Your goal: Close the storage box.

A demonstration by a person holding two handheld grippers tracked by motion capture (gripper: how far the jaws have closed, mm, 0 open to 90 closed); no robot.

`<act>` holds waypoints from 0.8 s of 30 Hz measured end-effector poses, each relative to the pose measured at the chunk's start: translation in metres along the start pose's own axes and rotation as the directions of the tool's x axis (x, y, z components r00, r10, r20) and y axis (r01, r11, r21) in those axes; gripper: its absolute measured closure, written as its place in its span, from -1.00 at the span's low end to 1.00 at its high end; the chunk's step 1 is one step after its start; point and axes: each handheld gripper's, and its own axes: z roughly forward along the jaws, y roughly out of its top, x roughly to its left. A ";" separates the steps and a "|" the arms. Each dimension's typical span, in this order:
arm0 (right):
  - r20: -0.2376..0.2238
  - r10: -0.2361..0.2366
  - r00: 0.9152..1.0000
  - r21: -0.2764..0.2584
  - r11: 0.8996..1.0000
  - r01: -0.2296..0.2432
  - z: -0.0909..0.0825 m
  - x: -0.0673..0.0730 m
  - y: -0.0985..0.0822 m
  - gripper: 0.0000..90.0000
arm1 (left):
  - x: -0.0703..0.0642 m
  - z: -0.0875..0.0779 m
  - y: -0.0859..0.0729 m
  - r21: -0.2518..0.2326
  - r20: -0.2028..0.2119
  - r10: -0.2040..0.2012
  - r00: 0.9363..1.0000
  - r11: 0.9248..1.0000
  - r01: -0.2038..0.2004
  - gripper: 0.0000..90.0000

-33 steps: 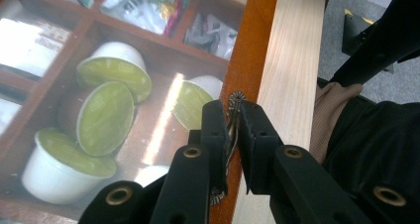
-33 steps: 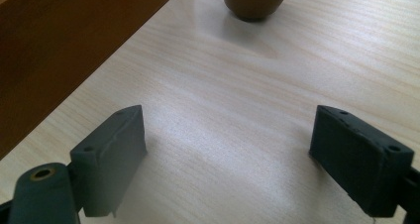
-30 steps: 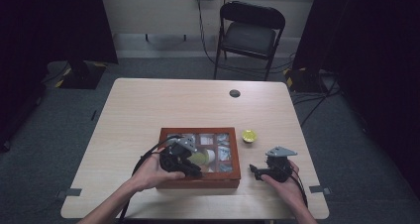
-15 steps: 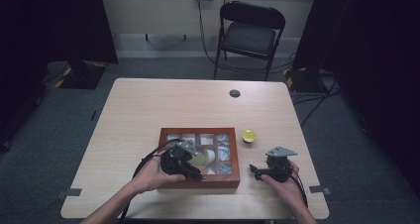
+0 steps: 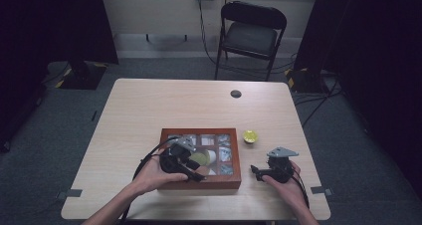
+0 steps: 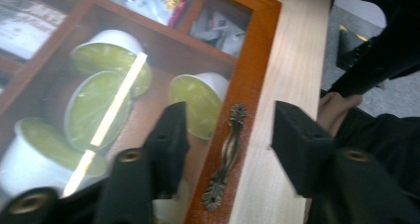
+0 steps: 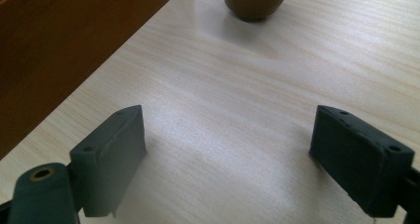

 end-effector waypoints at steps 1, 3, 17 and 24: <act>0.000 0.000 1.000 0.000 1.000 0.000 0.000 0.000 0.000 -0.71 | 0.001 -0.002 0.000 -0.006 -0.015 -0.004 1.000 1.000 0.004 -0.07; 0.000 0.000 1.000 0.000 1.000 0.000 0.000 0.000 0.000 -0.71 | 0.002 -0.005 0.000 -0.023 -0.041 -0.014 0.999 1.000 0.013 -0.21; 0.000 0.000 1.000 0.000 1.000 0.000 0.000 0.000 0.000 -0.71 | 0.015 -0.045 -0.020 -0.113 -0.129 -0.063 0.990 0.992 0.049 -0.51; 0.000 0.000 1.000 0.000 1.000 0.000 0.000 0.000 0.000 -0.71 | 0.025 -0.062 -0.041 -0.138 -0.177 -0.105 0.979 0.987 0.081 -0.58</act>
